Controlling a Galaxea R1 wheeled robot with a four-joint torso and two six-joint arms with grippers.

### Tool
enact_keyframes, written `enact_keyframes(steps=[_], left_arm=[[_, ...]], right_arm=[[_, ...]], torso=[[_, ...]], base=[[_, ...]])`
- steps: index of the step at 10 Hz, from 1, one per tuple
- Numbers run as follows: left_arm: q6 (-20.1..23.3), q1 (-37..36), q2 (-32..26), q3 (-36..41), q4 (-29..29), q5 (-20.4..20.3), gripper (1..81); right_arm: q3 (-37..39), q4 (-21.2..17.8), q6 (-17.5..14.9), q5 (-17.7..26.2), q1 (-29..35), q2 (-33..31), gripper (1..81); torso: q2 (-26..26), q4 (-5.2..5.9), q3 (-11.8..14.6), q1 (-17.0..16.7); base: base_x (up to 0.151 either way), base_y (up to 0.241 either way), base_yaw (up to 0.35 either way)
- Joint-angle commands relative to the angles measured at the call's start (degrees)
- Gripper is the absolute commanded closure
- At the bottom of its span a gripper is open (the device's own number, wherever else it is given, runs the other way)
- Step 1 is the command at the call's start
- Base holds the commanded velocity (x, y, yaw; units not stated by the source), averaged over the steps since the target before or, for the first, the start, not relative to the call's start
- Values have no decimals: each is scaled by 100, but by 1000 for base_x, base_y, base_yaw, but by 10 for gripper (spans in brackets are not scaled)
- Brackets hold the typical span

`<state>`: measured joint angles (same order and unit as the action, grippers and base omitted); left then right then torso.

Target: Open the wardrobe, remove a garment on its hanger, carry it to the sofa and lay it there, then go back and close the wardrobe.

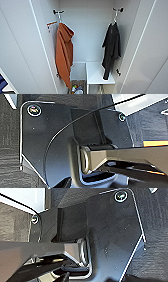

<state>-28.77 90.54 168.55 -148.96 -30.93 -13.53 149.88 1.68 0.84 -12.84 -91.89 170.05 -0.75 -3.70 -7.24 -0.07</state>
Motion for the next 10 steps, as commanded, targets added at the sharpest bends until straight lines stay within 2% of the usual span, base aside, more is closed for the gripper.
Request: enact_keyframes(steps=[1, 10], left_arm=[[3, -181, -40, 24, -89, 211, 10], [3, -155, -40, 24, -89, 211, 10]], right_arm=[[40, 8, -23, 264, 219, -65, 10], [40, 8, -31, 273, 263, -56, 10]], torso=[[0, 0, 0, 7], [0, 0, 0, 7]], base=[[78, 0, 0], [77, 0, 0]])
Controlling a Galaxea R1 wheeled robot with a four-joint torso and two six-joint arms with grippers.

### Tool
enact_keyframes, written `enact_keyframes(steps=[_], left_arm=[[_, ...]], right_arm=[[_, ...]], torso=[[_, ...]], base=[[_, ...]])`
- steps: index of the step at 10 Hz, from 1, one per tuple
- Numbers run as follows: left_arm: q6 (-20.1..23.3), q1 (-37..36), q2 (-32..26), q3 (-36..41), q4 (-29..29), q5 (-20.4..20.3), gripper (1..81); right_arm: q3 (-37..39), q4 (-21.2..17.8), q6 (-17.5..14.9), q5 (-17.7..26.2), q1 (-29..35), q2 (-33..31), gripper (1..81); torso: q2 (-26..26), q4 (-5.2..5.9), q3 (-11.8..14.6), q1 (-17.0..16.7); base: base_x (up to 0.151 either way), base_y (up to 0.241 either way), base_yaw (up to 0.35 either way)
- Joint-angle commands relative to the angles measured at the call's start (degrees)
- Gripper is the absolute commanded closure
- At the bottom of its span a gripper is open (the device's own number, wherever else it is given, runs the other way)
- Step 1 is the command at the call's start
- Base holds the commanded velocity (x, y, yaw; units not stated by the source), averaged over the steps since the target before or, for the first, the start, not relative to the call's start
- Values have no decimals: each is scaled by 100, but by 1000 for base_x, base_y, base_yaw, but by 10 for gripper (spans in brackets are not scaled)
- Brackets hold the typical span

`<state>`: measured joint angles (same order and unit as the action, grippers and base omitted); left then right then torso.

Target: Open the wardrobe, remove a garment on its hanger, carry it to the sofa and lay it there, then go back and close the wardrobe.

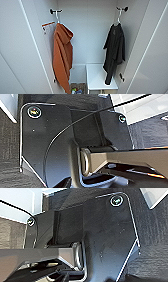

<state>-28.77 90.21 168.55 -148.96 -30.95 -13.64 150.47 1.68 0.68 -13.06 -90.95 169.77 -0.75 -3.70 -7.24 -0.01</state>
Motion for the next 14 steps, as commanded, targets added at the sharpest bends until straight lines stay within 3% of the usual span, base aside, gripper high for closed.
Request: enact_keyframes(steps=[1, 14], left_arm=[[3, -122, -23, 24, -86, 222, 10], [3, -122, -5, 24, -95, 222, 10]], right_arm=[[-19, -1, -16, 295, 169, -28, 10], [-10, 8, -16, 286, 160, -46, 10]], torso=[[0, 0, 0, 1], [2, 0, 0, 6]], base=[[73, 0, 0], [57, -9, 0]])
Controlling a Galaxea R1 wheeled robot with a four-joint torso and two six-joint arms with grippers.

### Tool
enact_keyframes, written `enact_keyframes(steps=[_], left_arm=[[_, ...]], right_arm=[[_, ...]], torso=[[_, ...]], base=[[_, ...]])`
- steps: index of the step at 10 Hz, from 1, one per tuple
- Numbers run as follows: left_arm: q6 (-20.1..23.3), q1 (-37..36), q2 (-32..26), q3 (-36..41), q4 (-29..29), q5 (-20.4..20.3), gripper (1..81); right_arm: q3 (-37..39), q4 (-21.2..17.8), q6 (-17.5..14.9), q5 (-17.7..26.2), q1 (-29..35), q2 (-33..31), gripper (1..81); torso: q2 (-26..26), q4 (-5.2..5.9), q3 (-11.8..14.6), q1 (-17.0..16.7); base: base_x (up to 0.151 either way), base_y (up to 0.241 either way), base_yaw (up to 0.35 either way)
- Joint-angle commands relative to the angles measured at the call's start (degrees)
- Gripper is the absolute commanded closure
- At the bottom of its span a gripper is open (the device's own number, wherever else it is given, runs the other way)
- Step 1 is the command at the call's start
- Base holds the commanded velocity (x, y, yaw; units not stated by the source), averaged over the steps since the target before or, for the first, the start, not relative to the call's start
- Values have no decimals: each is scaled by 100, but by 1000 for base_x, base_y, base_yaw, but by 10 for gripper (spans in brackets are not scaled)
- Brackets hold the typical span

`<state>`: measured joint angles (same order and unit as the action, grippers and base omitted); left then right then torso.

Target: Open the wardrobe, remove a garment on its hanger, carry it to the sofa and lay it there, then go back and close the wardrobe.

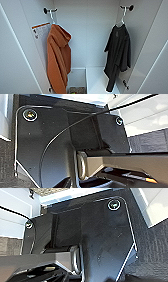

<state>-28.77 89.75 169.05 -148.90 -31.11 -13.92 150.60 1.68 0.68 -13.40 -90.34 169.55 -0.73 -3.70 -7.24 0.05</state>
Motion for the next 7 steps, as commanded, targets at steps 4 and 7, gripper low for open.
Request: enact_keyframes(steps=[4, 7], left_arm=[[3, -75, -55, 18, -79, 241, 10], [3, -67, -64, 18, -79, 232, 10]], right_arm=[[-23, 8, -24, 320, 100, -23, 10], [-23, 8, -24, 320, 108, -15, 10]], torso=[[-5, 0, 0, -5], [-7, 0, 2, -5]], base=[[17, 0, 0], [77, 0, 0]])
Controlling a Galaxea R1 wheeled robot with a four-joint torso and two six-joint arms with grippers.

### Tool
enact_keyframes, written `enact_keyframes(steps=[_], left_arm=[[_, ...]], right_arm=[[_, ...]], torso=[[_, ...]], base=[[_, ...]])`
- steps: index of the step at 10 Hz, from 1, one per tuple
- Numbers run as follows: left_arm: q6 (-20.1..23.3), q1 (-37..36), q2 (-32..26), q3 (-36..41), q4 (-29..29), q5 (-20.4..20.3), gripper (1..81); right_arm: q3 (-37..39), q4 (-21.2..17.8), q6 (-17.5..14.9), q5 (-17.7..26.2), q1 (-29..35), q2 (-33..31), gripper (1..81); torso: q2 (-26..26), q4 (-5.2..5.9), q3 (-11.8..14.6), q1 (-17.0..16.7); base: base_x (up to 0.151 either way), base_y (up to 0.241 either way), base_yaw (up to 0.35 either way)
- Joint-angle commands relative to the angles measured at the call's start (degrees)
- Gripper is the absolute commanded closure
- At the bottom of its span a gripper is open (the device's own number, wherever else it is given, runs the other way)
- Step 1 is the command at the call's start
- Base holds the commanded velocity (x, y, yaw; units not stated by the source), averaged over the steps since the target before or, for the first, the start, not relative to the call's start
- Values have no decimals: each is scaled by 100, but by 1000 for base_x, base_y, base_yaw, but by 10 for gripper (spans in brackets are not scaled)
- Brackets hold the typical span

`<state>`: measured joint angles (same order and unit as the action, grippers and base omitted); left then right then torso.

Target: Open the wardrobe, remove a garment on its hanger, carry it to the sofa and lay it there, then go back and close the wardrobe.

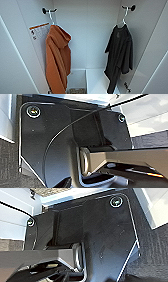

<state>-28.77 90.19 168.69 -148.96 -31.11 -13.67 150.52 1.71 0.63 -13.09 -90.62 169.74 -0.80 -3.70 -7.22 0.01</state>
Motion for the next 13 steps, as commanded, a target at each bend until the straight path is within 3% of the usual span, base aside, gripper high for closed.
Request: enact_keyframes(steps=[1, 10, 13], left_arm=[[3, -110, -28, 24, -79, 206, 10], [3, -110, -19, 24, -71, 215, 10], [-15, -110, -11, 24, 26, 215, 10]], right_arm=[[-15, -4, -19, 290, 127, -34, 10], [-15, 14, -19, 307, 171, -26, 10], [-15, 5, -19, 307, 189, -26, 10]], torso=[[0, 0, 0, 0], [0, 0, 0, 0], [5, 0, 0, 7]], base=[[80, 0, 0], [79, 0, 0], [0, 0, 0]])
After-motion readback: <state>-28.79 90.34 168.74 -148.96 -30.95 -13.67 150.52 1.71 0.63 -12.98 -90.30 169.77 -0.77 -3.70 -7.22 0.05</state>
